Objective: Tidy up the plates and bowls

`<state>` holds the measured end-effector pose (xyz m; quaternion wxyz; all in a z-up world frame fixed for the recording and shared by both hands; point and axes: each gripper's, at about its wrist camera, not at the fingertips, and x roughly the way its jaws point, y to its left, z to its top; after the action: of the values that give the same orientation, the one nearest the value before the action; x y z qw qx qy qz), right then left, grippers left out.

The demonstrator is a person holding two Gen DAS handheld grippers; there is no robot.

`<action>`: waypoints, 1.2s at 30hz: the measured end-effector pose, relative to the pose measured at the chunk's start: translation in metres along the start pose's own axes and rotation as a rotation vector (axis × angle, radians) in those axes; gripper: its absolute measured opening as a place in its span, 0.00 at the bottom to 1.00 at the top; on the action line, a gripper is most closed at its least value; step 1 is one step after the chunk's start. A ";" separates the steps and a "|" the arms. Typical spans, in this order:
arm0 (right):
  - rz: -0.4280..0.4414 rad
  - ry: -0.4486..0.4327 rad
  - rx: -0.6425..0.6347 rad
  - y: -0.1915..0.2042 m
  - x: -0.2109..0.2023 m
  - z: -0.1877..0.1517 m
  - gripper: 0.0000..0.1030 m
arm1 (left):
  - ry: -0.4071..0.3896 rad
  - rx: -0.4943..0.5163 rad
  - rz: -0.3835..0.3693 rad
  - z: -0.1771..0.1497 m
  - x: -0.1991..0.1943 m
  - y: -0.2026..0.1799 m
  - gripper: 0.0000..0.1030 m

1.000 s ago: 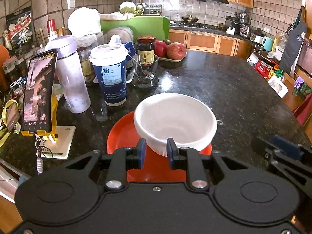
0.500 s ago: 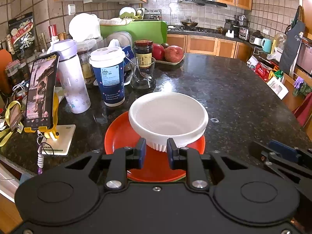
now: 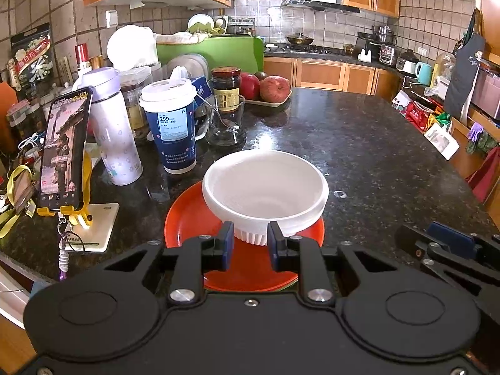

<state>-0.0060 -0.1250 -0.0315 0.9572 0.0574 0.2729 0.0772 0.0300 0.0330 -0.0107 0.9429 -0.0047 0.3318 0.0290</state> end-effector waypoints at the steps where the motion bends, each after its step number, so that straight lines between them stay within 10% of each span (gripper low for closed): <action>1: -0.001 0.000 0.000 0.000 0.000 0.000 0.35 | 0.001 0.000 -0.001 0.000 0.000 0.000 0.30; 36: -0.010 0.007 -0.004 0.001 0.008 0.002 0.35 | 0.014 0.011 -0.020 0.004 0.011 0.000 0.30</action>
<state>0.0013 -0.1228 -0.0339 0.9568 0.0540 0.2764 0.0730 0.0415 0.0341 -0.0146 0.9407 -0.0031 0.3387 0.0175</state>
